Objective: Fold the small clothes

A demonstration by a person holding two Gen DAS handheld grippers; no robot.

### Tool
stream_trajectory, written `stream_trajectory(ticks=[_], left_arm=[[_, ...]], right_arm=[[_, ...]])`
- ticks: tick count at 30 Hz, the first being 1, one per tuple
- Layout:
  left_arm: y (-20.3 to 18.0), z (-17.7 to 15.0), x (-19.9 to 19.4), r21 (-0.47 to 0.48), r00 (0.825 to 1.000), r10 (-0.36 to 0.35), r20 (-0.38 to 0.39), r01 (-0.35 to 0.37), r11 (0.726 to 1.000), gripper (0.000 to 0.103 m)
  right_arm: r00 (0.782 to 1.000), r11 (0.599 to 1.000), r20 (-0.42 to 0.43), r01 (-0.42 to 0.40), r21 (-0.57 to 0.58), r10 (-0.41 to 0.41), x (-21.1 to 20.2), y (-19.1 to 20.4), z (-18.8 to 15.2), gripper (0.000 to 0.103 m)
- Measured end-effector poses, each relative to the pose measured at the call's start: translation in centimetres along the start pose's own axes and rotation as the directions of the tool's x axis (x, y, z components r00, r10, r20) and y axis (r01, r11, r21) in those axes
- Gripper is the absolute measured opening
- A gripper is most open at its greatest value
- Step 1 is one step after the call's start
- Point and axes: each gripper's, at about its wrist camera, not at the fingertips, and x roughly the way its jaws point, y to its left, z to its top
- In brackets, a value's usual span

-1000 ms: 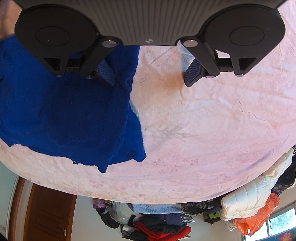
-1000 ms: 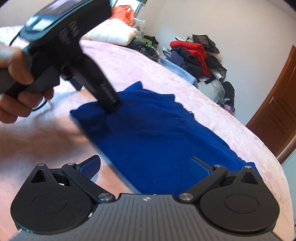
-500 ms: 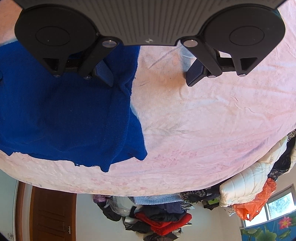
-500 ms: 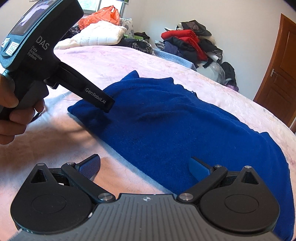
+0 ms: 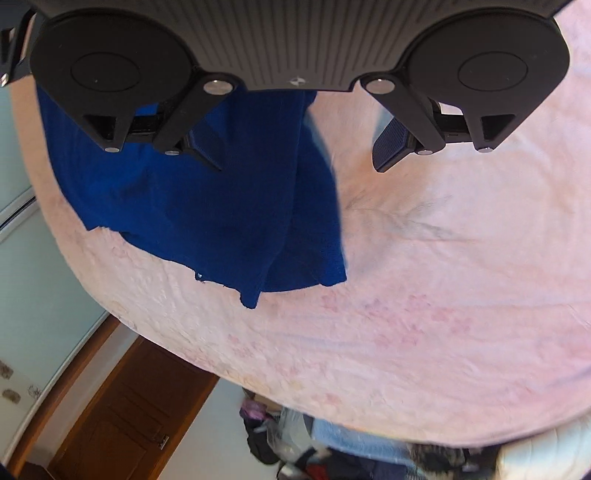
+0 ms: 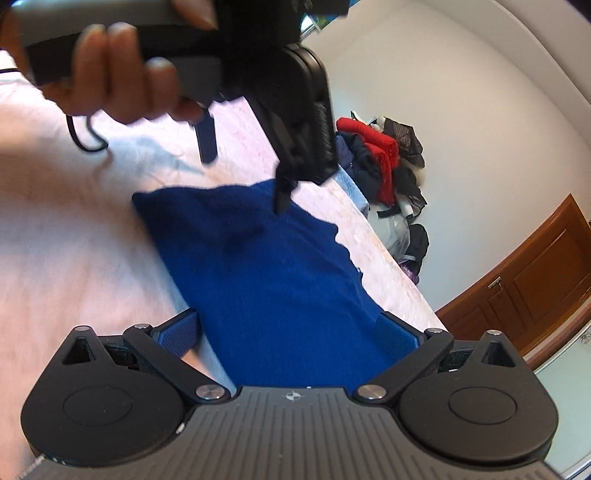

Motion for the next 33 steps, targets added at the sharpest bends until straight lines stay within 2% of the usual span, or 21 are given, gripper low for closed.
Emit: stream_trajectory(ticks=[6,9,14,18,19,21,22,25,27,30,33], left_arm=[[0.9,2.3,3.1,-0.066,0.989,-0.148,-0.026,0.146,0.987,0.092],[0.7,3.6,4.4,-0.084,0.982,-0.187,-0.026,0.185,0.979,0.092],[-0.3,5.2,6.0,-0.078,0.98,-0.194,-0.032,0.191,0.978,0.092],[-1.2,5.4,6.6,-0.053,0.986,-0.165,-0.016,0.164,0.985,0.09],[-1.5,5.4,6.6,-0.033,0.988,-0.152,-0.013,0.151,0.988,0.086],[-2.2,5.2,6.6,0.019,0.995,-0.101,-0.01,0.101,0.995,0.067],[-2.5,5.1,6.6,0.041,0.997,-0.078,-0.008,0.078,0.996,0.063],[-2.8,5.0,6.5,0.08,0.999,-0.031,-0.01,0.031,0.996,0.04],[-2.8,5.0,6.5,0.079,1.0,-0.023,-0.021,0.024,0.997,0.019],[-3.1,4.8,6.1,0.08,1.0,-0.01,-0.006,0.01,0.997,0.013],[-4.5,4.3,5.3,0.127,0.999,0.042,0.034,-0.047,0.991,0.012]], right_arm=[[1.0,0.999,0.006,0.008,0.038,-0.008,2.3,-0.1,1.5,0.1],[1.0,0.998,0.011,0.0,0.055,-0.001,3.5,-0.2,2.2,0.098],[0.999,0.998,0.026,-0.031,0.048,0.03,5.4,0.2,3.3,0.08],[0.998,0.998,0.035,-0.053,0.026,0.052,5.7,0.9,3.7,0.053],[0.998,0.998,0.041,-0.055,0.023,0.054,5.5,1.1,3.6,0.048],[0.998,0.999,0.053,-0.047,0.009,0.046,5.4,1.5,3.5,0.044],[0.997,0.999,0.056,-0.048,0.005,0.048,5.4,1.6,3.5,0.041],[0.996,0.998,0.059,-0.066,0.008,0.065,4.8,1.9,3.6,0.033],[0.995,0.997,0.059,-0.076,0.015,0.075,4.8,1.9,3.5,0.026],[0.994,0.996,0.063,-0.088,0.03,0.086,4.5,1.7,3.5,0.011],[0.992,0.992,0.073,-0.11,0.069,0.105,3.8,1.1,3.4,0.008]])
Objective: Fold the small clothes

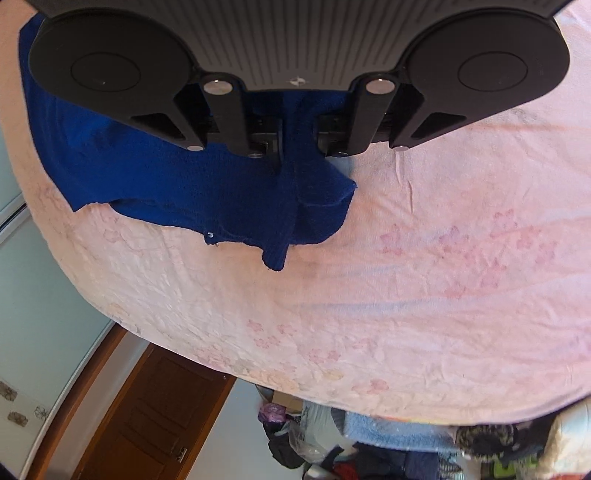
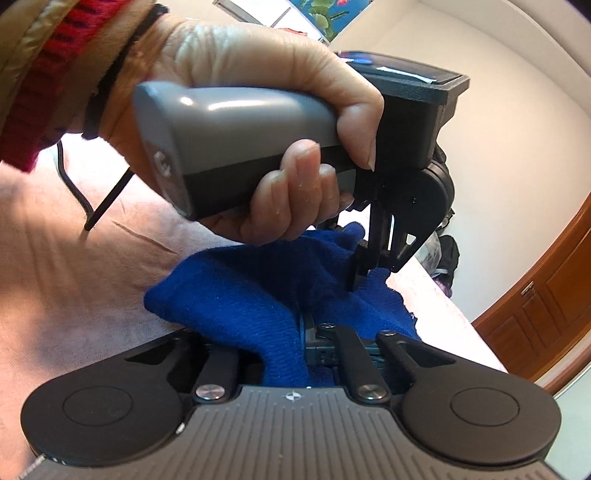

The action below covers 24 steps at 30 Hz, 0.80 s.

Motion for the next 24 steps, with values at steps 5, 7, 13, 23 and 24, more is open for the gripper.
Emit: stream_trajectory(ticks=[5,7,13,23,24], left_arm=[[-2.6,0.1,-2.0,0.067,0.997,0.053,0.054,-0.057,0.996,0.011],[-3.4,0.3,-2.8,0.071,0.997,0.051,0.066,-0.055,0.996,0.011],[-6.8,1.1,-4.7,0.081,0.994,0.053,0.094,-0.061,0.995,0.011],[-13.1,1.3,-6.4,0.156,0.984,0.075,0.164,-0.101,0.982,0.011],[-13.9,1.3,-6.5,0.167,0.983,0.073,0.17,-0.101,0.981,0.011]], right_arm=[[0.999,0.99,0.052,-0.012,0.142,0.004,-2.8,-2.7,-0.4,0.007],[0.998,0.977,0.067,-0.017,0.213,0.003,-4.1,-4.2,-0.8,0.007],[0.997,0.908,0.08,-0.038,0.418,0.005,-7.6,-8.4,-2.6,0.006],[0.992,0.767,0.123,-0.082,0.636,0.005,-9.8,-13.3,-7.1,0.006],[0.992,0.755,0.127,-0.084,0.65,0.001,-10.1,-13.6,-7.5,0.006]])
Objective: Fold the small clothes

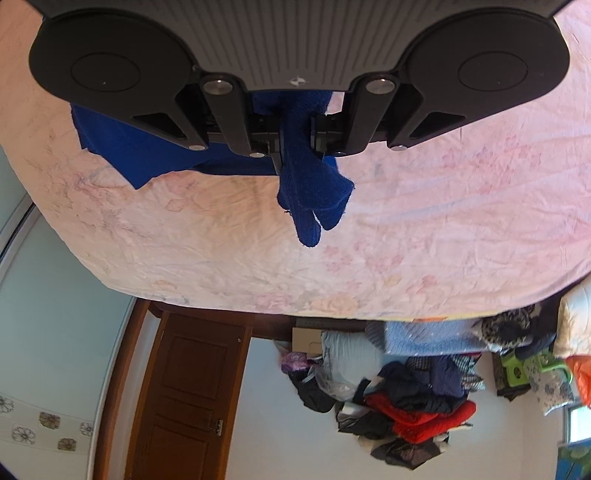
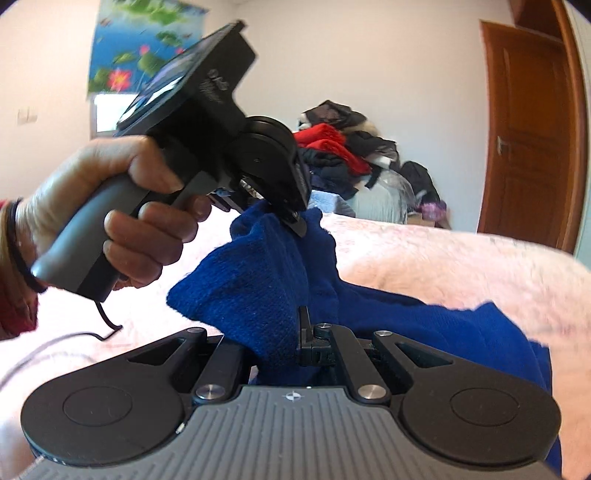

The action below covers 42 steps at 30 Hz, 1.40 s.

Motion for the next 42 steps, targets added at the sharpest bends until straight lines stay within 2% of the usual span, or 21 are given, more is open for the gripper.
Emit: stream_trajectory(ticks=[6,9,18,31,42], left_arm=[[-3.4,0.9,-0.4,0.041,1.0,-0.013,0.018,0.012,0.999,0.011],[-5.1,1.1,-0.3,0.063,1.0,-0.02,0.02,0.018,0.998,0.011],[-10.0,0.7,1.1,0.121,0.999,-0.035,-0.002,0.035,0.992,0.011],[-16.1,-0.7,4.1,0.205,0.997,-0.037,-0.061,0.049,0.978,0.011],[-20.6,-2.3,7.1,0.28,0.995,-0.022,-0.095,0.047,0.959,0.011]], right_arm=[[0.999,0.996,0.037,0.005,0.085,-0.008,-2.3,-2.3,-0.9,0.006],[0.999,0.993,0.044,0.015,0.117,-0.02,-1.4,-4.5,-0.9,0.006],[0.998,0.974,0.039,0.041,0.223,-0.051,-2.4,-8.5,-1.9,0.006],[0.997,0.926,-0.004,0.077,0.368,-0.081,-3.6,-13.5,-4.7,0.006],[0.997,0.872,-0.043,0.078,0.482,-0.065,-3.2,-16.5,-6.9,0.006]])
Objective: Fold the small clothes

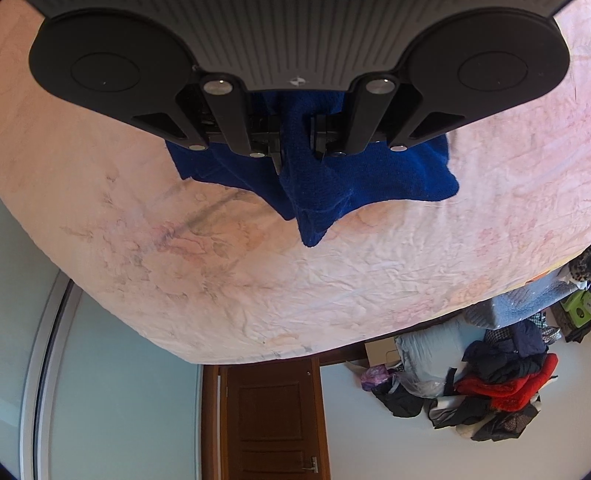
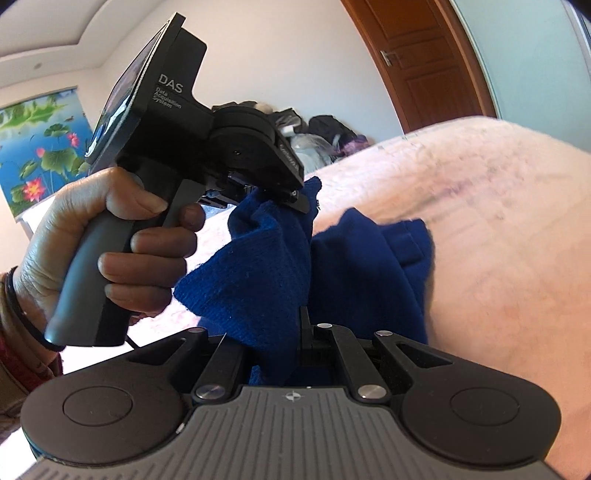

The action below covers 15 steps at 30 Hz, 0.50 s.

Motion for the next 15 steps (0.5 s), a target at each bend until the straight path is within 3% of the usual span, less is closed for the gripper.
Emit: stream_trajectory(ticks=[8,10,13,15], left_arm=[[-2.2,0.0,2.5,0.0,0.999,-0.016,-0.034,0.016,1.0,0.013],[-2.3,0.1,3.0,-0.02,0.998,-0.038,-0.043,0.037,0.999,0.014],[-2.4,0.1,3.2,-0.033,0.997,-0.053,-0.049,0.051,0.998,0.021],[-2.6,0.2,3.3,-0.027,0.998,-0.045,-0.052,0.044,0.999,0.033]], right_arm=[[0.999,0.989,-0.048,-0.018,0.145,0.025,1.0,-2.9,-0.3,0.008],[0.998,0.984,-0.06,-0.015,0.176,0.026,1.3,-3.6,-0.4,0.013],[0.998,0.979,-0.069,0.005,0.206,0.009,1.4,-4.4,-0.5,0.022],[0.998,0.975,-0.069,0.007,0.222,0.009,1.3,-4.7,-0.5,0.023]])
